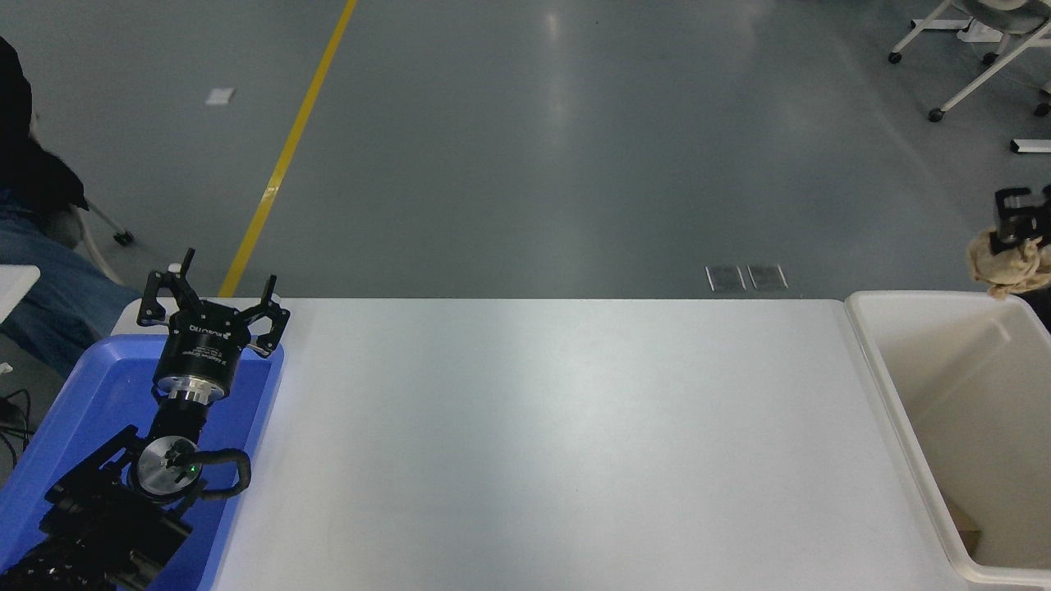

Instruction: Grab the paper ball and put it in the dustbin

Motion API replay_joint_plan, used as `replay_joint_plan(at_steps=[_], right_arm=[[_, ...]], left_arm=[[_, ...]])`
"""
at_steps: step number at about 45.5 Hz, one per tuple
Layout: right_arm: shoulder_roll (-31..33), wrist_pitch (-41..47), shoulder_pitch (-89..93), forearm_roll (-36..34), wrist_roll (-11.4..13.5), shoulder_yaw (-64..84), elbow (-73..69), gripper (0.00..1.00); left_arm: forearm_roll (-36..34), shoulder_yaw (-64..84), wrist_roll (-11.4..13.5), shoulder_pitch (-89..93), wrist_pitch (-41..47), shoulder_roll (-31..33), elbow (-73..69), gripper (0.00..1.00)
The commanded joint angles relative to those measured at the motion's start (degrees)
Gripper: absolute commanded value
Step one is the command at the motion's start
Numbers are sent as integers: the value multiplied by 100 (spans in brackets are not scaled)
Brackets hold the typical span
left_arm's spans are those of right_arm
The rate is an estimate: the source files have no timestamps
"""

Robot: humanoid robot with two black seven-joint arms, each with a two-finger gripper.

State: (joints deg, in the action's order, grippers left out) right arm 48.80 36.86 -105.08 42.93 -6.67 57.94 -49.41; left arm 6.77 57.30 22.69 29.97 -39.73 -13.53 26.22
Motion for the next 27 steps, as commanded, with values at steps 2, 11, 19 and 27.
replay_joint_plan(at_steps=[2, 11, 19, 27], right_arm=[[156, -1039, 2560, 49, -247, -1116, 1433, 0], [-476, -1558, 4749, 49, -229, -2654, 2514, 0], [-1144, -1927, 5630, 14, -221, -3323, 3165, 0], [-1602, -2411, 5999, -364, -177, -3438, 3236, 16]], left_arm=[[0, 1, -1, 0, 0, 0, 6, 100], [0, 1, -1, 0, 0, 0, -3, 100], [0, 1, -1, 0, 0, 0, 6, 100], [0, 1, -1, 9, 0, 0, 6, 100]])
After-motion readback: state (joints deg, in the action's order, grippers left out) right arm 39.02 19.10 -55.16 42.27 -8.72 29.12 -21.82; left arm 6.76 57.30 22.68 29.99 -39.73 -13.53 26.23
